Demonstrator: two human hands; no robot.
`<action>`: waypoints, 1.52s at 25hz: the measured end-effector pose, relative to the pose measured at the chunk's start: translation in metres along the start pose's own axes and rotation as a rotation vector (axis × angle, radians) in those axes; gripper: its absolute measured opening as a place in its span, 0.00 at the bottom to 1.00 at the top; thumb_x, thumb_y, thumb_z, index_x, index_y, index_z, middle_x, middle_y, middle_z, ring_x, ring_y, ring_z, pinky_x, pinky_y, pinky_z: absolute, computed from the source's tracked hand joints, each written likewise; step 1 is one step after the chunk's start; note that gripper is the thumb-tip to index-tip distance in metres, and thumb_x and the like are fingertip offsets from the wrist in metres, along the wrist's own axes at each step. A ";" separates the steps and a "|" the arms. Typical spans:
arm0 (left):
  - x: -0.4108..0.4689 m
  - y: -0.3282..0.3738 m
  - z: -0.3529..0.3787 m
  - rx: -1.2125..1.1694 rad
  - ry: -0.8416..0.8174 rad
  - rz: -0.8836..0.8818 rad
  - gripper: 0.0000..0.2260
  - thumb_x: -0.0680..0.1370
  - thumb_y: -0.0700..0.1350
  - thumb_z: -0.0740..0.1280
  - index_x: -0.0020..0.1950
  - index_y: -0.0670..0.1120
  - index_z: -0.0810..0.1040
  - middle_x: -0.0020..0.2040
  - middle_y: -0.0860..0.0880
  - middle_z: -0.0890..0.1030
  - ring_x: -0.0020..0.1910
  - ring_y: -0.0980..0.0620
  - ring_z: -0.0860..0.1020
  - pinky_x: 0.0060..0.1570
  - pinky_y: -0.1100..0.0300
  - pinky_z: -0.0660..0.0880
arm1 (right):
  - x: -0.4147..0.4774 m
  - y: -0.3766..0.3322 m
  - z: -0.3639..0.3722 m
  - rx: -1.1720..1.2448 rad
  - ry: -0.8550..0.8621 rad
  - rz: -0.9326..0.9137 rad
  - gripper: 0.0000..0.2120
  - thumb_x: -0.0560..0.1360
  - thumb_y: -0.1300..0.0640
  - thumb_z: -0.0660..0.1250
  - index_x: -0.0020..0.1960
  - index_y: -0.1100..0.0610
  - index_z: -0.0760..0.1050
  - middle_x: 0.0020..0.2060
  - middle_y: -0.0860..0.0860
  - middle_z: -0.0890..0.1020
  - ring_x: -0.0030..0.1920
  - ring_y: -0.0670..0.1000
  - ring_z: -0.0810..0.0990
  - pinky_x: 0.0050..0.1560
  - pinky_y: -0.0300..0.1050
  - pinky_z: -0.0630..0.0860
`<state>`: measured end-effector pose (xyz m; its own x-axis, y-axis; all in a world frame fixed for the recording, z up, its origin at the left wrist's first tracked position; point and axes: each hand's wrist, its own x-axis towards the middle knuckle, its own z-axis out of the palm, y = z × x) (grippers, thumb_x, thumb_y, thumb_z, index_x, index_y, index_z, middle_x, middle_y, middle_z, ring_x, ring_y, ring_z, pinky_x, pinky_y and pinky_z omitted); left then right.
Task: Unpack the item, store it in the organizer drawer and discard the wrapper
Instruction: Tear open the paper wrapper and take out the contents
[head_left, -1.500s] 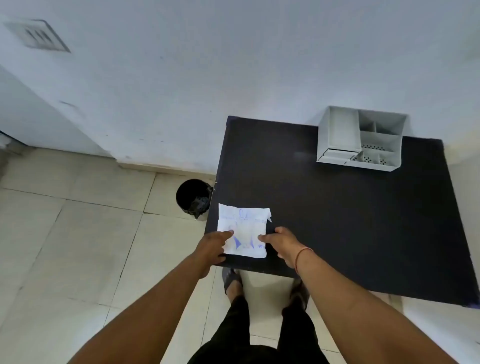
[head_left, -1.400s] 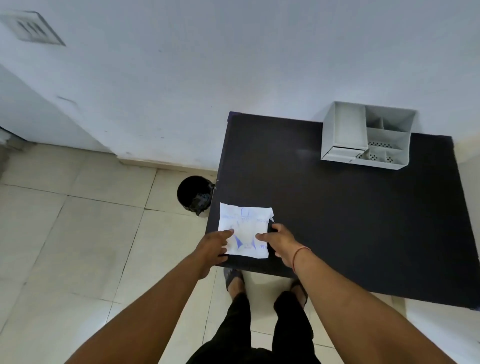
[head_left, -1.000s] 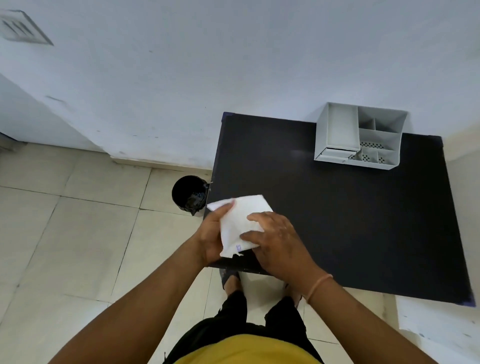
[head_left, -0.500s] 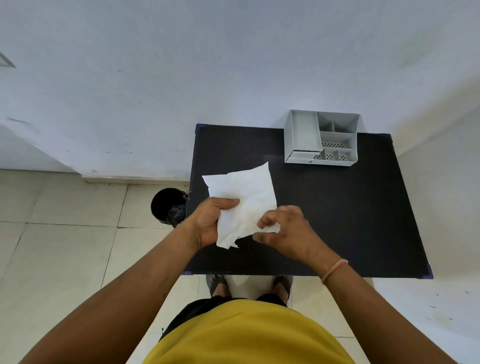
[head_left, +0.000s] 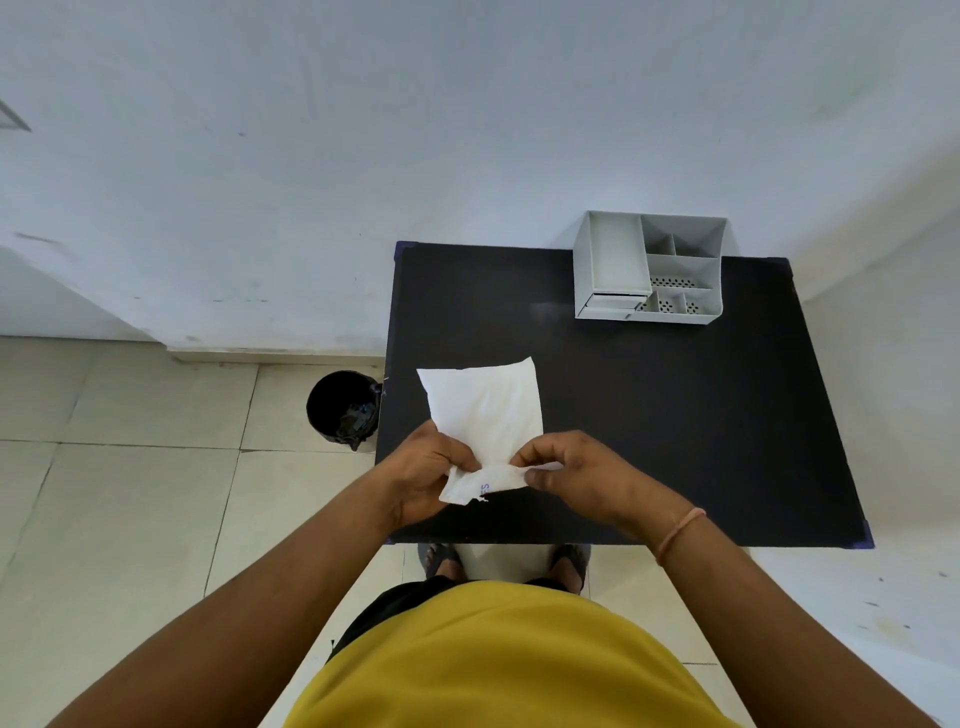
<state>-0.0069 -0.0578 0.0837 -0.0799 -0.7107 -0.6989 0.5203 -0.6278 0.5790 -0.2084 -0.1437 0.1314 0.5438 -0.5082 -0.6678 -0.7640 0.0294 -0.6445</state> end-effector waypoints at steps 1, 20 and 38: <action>-0.001 -0.001 -0.001 -0.020 0.004 0.009 0.27 0.75 0.24 0.63 0.67 0.49 0.79 0.67 0.38 0.80 0.67 0.32 0.77 0.53 0.42 0.84 | -0.004 0.000 0.000 0.095 -0.015 -0.006 0.09 0.82 0.58 0.68 0.54 0.45 0.83 0.58 0.46 0.82 0.60 0.48 0.79 0.65 0.46 0.76; -0.009 0.011 0.000 -0.297 0.007 -0.135 0.31 0.81 0.70 0.58 0.72 0.48 0.76 0.67 0.37 0.84 0.64 0.31 0.83 0.64 0.33 0.79 | -0.012 -0.003 0.012 0.091 0.450 -0.189 0.04 0.79 0.52 0.71 0.53 0.51 0.82 0.48 0.41 0.83 0.50 0.44 0.84 0.42 0.32 0.80; -0.024 -0.006 0.039 0.371 0.436 0.333 0.19 0.77 0.36 0.76 0.62 0.54 0.77 0.54 0.55 0.84 0.53 0.53 0.85 0.44 0.59 0.85 | -0.016 0.000 0.012 0.141 0.580 -0.197 0.14 0.77 0.56 0.73 0.58 0.47 0.73 0.53 0.46 0.81 0.49 0.47 0.84 0.41 0.39 0.86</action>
<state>-0.0410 -0.0495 0.1132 0.4270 -0.7410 -0.5184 0.1238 -0.5199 0.8452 -0.2129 -0.1254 0.1382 0.3624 -0.8989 -0.2463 -0.5942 -0.0192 -0.8041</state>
